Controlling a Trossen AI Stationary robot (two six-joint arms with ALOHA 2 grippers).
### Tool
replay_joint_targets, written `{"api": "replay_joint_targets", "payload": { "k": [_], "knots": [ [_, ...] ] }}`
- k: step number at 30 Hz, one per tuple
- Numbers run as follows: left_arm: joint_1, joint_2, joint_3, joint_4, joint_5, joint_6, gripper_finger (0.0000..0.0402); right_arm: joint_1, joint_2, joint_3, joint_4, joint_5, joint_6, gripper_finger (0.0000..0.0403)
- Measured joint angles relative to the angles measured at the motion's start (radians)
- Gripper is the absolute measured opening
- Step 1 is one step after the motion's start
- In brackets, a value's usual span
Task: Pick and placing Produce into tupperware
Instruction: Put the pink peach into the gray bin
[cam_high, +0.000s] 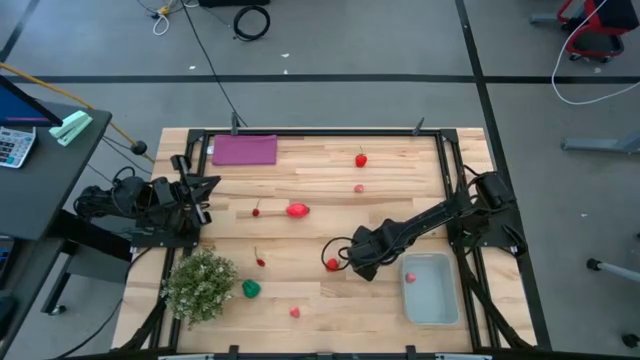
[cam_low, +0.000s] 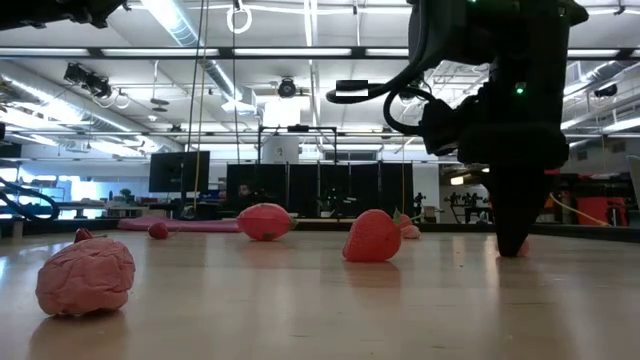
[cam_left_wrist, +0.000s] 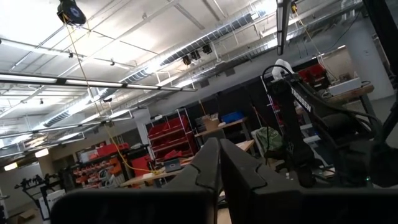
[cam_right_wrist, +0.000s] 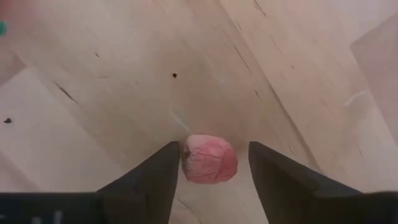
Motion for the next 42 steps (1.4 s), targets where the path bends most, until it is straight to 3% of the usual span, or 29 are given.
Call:
{"api": "replay_joint_targets", "payload": {
  "k": [14,21,29,37,42],
  "knots": [
    [0.000,0.000,0.000,0.000,0.000,0.001,0.0020,0.003,-0.132,-0.008,-0.052,-0.063,0.075,0.0071],
    [0.000,0.000,0.000,0.000,0.000,0.000,0.0013,0.060,-0.298,-0.007,-0.067,-0.165,0.364,0.0076],
    [0.000,0.000,0.000,0.000,0.000,0.000,0.0022,0.240,-0.438,-0.006,-0.148,-0.135,0.746,0.0069],
    [0.000,0.000,0.000,0.000,0.000,0.000,0.0012,0.429,-0.379,-0.006,-0.297,-0.128,1.129,0.0074],
    [0.000,0.000,0.000,0.000,0.000,0.000,0.0016,0.457,-0.302,-0.006,-0.351,-0.127,1.077,0.0089]
  ]
}}
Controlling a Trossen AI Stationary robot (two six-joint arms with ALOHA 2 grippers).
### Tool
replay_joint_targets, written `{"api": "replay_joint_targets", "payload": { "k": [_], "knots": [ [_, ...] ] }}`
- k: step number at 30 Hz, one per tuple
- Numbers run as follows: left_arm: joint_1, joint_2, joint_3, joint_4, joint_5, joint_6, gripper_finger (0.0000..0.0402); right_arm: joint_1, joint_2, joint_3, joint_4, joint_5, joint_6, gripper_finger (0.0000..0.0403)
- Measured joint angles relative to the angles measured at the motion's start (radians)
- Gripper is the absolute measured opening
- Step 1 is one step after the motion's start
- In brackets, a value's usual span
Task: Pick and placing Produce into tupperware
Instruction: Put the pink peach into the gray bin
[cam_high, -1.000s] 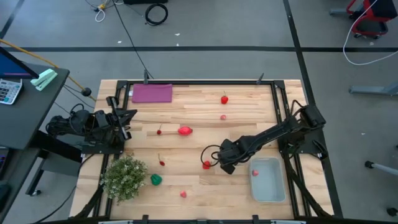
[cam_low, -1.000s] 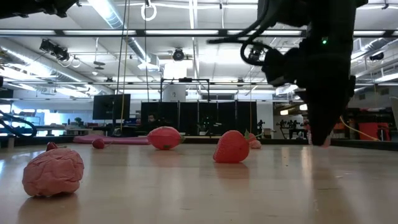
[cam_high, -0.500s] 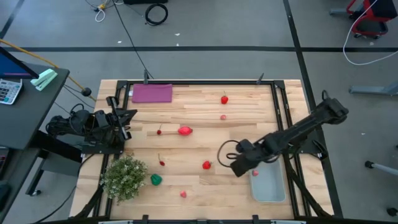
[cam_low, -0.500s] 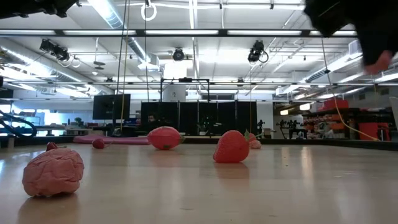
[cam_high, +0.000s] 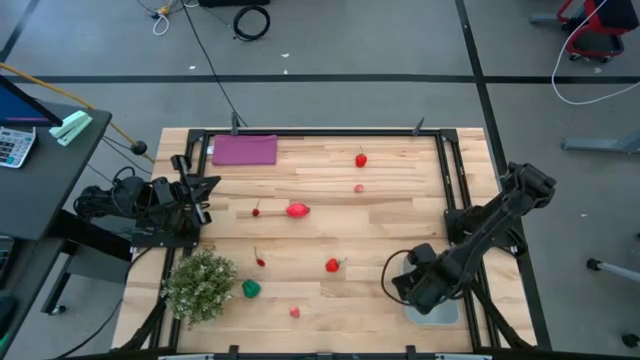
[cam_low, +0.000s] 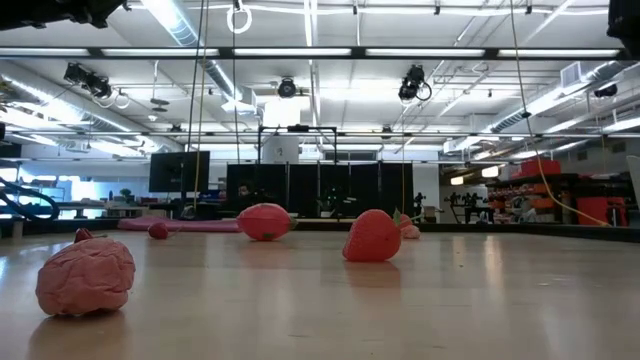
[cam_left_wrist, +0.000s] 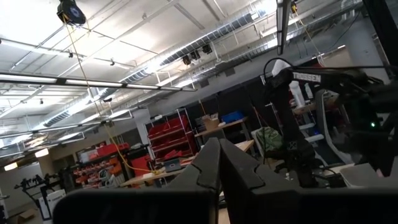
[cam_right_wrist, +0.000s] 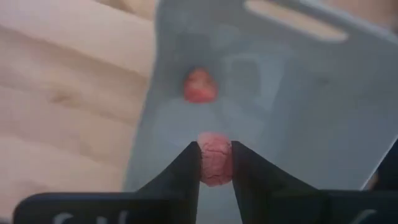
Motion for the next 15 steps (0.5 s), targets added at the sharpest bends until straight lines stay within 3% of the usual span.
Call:
{"api": "replay_joint_targets", "payload": {
  "k": [11,15],
  "knots": [
    [0.000,0.000,0.000,0.000,0.000,0.000,0.0016,-0.102,0.031,-0.115,-0.010,0.000,-0.087,0.0167],
    [0.000,0.000,0.000,0.000,0.000,0.000,0.0012,-0.150,-0.011,-0.101,-0.005,-0.082,-0.027,0.0176]
  ]
}}
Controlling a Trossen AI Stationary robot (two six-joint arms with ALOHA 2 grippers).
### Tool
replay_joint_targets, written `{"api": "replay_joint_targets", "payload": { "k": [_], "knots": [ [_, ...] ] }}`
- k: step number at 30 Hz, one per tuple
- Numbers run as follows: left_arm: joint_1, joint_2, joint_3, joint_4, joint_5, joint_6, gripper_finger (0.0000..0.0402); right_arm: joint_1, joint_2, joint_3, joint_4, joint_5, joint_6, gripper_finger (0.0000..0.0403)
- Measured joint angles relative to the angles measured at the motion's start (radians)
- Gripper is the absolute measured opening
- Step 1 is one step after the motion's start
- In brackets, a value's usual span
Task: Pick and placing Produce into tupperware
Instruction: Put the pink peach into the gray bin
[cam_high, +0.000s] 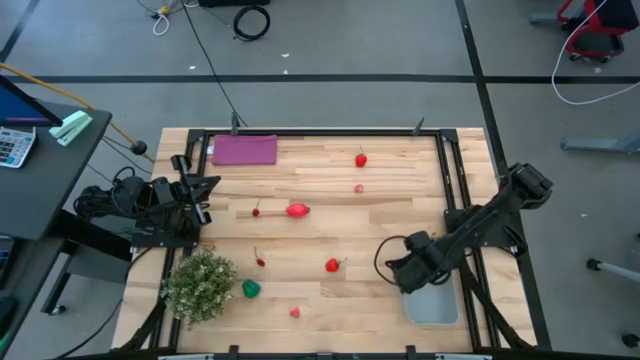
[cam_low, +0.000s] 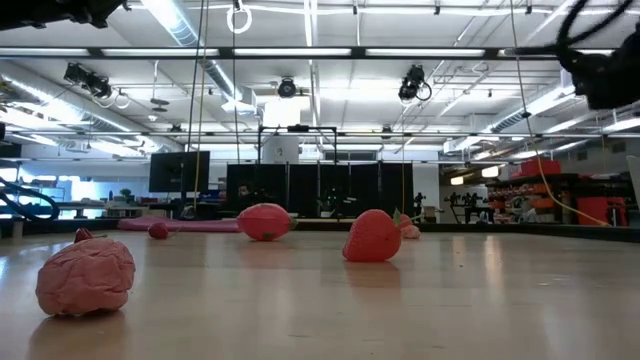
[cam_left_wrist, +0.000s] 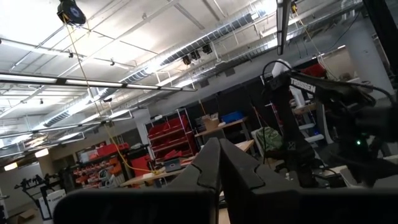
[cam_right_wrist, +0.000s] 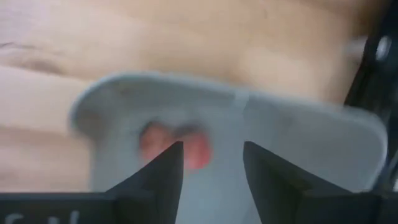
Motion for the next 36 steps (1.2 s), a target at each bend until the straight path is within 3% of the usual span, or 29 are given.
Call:
{"api": "replay_joint_targets", "payload": {
  "k": [5,10,14,19,21,26,36],
  "knots": [
    [0.000,0.000,0.000,0.000,0.000,0.001,0.0017,-0.034,-0.068,0.077,0.018,-0.034,0.069,0.0172],
    [0.000,0.000,0.000,0.000,0.000,0.000,0.0018,-0.038,-0.116,0.154,0.019,0.066,0.072,0.0168],
    [0.000,0.000,0.000,0.000,0.000,0.000,0.0012,-0.051,-0.140,0.178,0.012,0.277,-0.027,0.0167],
    [0.000,0.000,0.000,0.000,0.000,0.000,0.0017,-0.136,-0.143,0.165,0.006,0.687,-0.434,0.0166],
    [0.000,0.000,0.000,0.000,0.000,0.001,0.0020,-0.194,-0.132,0.164,0.035,0.787,-0.557,0.0166],
    [0.000,0.000,0.000,0.003,0.000,0.001,0.0024,-0.381,-0.089,0.162,0.178,0.757,-0.894,0.0166],
    [0.000,0.000,0.000,0.005,0.000,0.001,0.0038,-0.702,0.104,0.162,0.298,0.437,-1.290,0.0166]
  ]
}}
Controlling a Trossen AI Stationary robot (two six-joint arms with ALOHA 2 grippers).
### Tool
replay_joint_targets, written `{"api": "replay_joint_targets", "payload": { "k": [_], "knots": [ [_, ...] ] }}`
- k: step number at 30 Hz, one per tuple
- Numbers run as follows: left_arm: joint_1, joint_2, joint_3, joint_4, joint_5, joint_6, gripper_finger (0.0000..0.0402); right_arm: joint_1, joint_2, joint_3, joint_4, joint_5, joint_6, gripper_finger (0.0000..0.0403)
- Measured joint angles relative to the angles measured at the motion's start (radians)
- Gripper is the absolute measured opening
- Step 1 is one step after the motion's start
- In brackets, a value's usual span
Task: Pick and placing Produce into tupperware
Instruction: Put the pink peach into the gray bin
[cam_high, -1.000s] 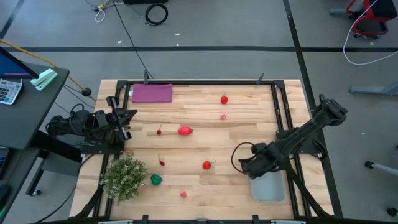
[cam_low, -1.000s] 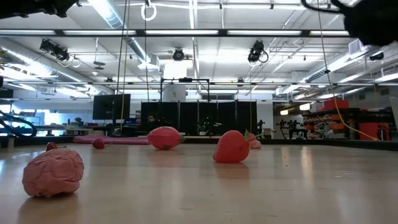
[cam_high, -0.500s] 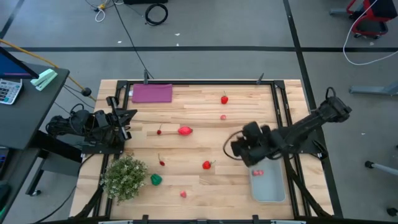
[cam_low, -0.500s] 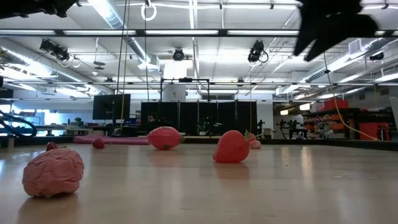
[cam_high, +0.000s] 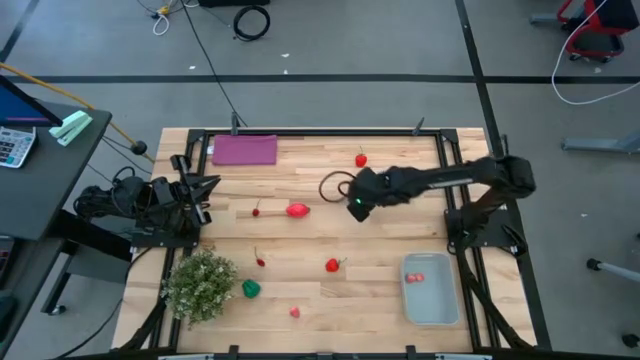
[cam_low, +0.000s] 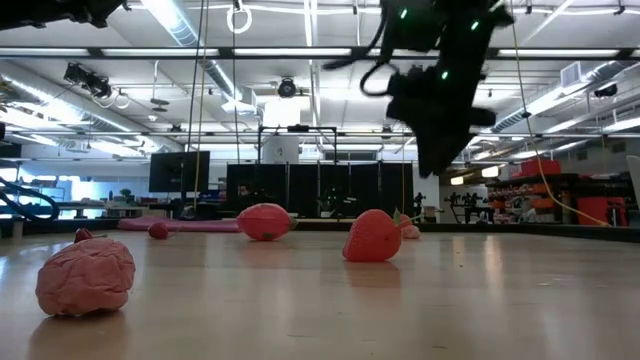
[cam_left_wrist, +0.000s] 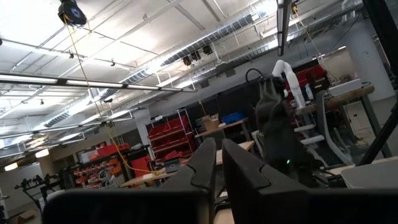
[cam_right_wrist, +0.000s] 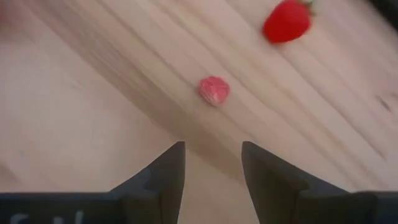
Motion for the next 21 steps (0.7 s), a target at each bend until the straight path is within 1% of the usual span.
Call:
{"api": "replay_joint_targets", "payload": {
  "k": [3,6,12,16,21],
  "knots": [
    [0.000,0.000,0.000,0.000,0.000,0.000,0.0044,-0.049,0.073,0.000,0.088,-0.051,-0.141,0.0166],
    [0.000,0.000,0.000,0.000,0.000,0.000,0.0045,-0.087,0.141,0.000,0.150,-0.065,-0.235,0.0166],
    [0.000,0.000,0.000,0.000,0.000,0.000,0.0048,-0.155,0.227,0.000,0.174,-0.104,-0.241,0.0176],
    [0.000,0.000,0.000,0.000,0.000,0.000,0.0052,-0.172,0.247,0.000,0.186,-0.107,-0.243,0.0181],
    [0.000,0.000,0.000,0.000,0.000,0.000,0.0053,-0.178,0.242,0.000,0.217,-0.106,-0.244,0.0183]
  ]
}}
